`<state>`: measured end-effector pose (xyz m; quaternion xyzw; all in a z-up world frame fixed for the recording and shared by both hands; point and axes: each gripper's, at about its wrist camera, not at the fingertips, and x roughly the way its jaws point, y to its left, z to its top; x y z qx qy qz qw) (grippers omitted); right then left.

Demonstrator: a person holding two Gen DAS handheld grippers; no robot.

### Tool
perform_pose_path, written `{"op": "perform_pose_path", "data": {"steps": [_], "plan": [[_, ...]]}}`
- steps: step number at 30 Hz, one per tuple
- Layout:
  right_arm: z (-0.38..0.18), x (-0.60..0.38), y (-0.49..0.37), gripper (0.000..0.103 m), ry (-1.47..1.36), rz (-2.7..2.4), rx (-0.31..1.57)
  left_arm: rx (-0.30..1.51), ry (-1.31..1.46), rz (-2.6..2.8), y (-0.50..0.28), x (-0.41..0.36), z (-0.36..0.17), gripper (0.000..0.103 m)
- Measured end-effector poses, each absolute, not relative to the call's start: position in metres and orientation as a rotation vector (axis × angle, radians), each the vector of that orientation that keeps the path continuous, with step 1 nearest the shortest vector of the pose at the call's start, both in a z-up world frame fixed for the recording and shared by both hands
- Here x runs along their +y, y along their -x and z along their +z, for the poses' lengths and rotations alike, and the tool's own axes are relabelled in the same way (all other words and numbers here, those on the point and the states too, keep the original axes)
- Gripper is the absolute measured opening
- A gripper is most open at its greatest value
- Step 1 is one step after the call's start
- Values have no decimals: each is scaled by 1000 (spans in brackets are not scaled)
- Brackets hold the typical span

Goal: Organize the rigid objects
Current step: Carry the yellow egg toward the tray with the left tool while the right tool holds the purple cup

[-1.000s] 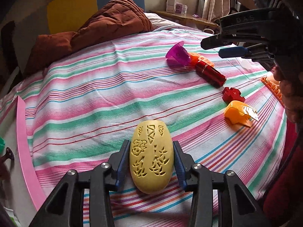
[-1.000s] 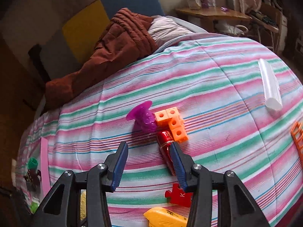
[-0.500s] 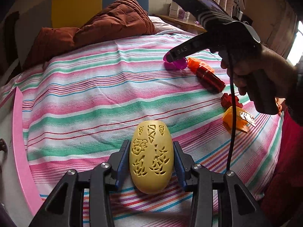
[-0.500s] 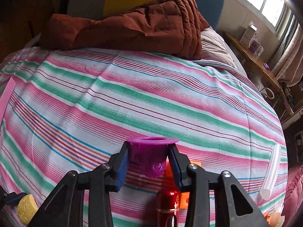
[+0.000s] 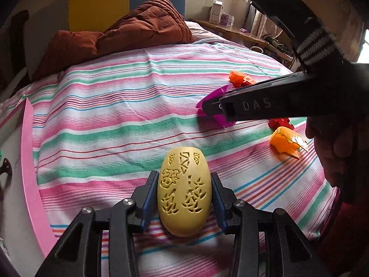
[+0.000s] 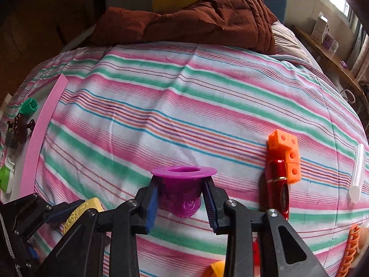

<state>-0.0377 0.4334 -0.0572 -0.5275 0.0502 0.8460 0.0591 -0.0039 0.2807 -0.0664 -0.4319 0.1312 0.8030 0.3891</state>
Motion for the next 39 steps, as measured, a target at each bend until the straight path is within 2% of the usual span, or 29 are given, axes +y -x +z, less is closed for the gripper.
{"op": "perform_pose_path", "data": {"steps": [4, 19, 24, 27, 33, 39], "plan": [[-67, 429, 38, 32, 1660, 2512, 154, 318, 1118, 2060, -1, 272, -65, 44], [-73, 439, 38, 33, 1602, 2518, 257, 292, 1168, 2083, -9, 257, -61, 43], [-74, 436, 35, 33, 1567, 2536, 214, 304, 1176, 2099, -11, 255, -60, 44], [-75, 439, 37, 34, 1573, 2519, 271, 306, 1183, 2110, -12, 252, -59, 44], [-74, 430, 36, 34, 1575, 2518, 152, 307, 1177, 2136, -14, 249, -51, 44], [-77, 429, 38, 34, 1560, 2541, 109, 280, 1114, 2169, -20, 240, -27, 44]]}}
